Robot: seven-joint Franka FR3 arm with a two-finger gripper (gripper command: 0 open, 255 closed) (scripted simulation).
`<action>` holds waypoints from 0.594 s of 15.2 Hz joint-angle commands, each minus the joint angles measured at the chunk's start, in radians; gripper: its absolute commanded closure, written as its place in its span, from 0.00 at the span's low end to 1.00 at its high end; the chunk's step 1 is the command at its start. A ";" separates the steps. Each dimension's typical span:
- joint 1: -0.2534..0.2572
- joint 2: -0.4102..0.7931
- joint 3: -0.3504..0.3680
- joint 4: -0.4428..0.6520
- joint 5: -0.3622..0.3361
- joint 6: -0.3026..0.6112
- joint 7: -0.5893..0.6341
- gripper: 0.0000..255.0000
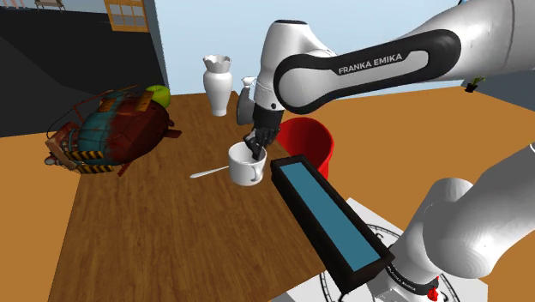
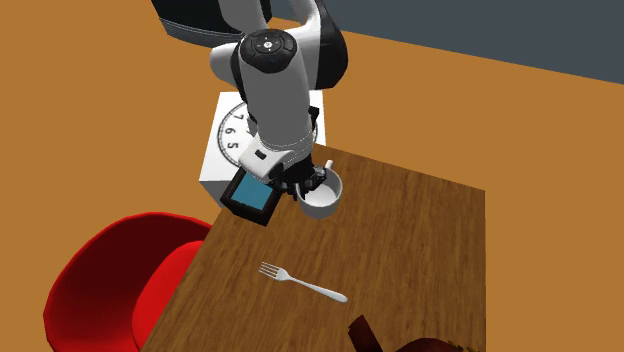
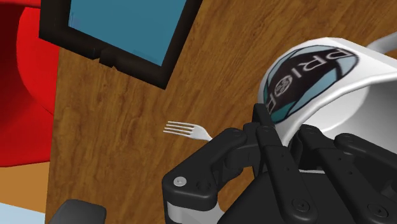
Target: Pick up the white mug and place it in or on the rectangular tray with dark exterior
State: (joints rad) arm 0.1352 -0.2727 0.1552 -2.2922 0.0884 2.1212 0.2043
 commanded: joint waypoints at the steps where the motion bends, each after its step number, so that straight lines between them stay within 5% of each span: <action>1: -0.001 -0.007 -0.002 0.020 0.000 -0.027 0.000 1.00; 7: -0.002 -0.024 -0.005 0.078 -0.002 -0.102 0.002 1.00; 9: -0.003 -0.104 -0.018 0.007 0.007 -0.112 -0.018 1.00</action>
State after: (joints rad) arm 0.1323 -0.3435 0.1409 -2.2635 0.0922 2.0208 0.1917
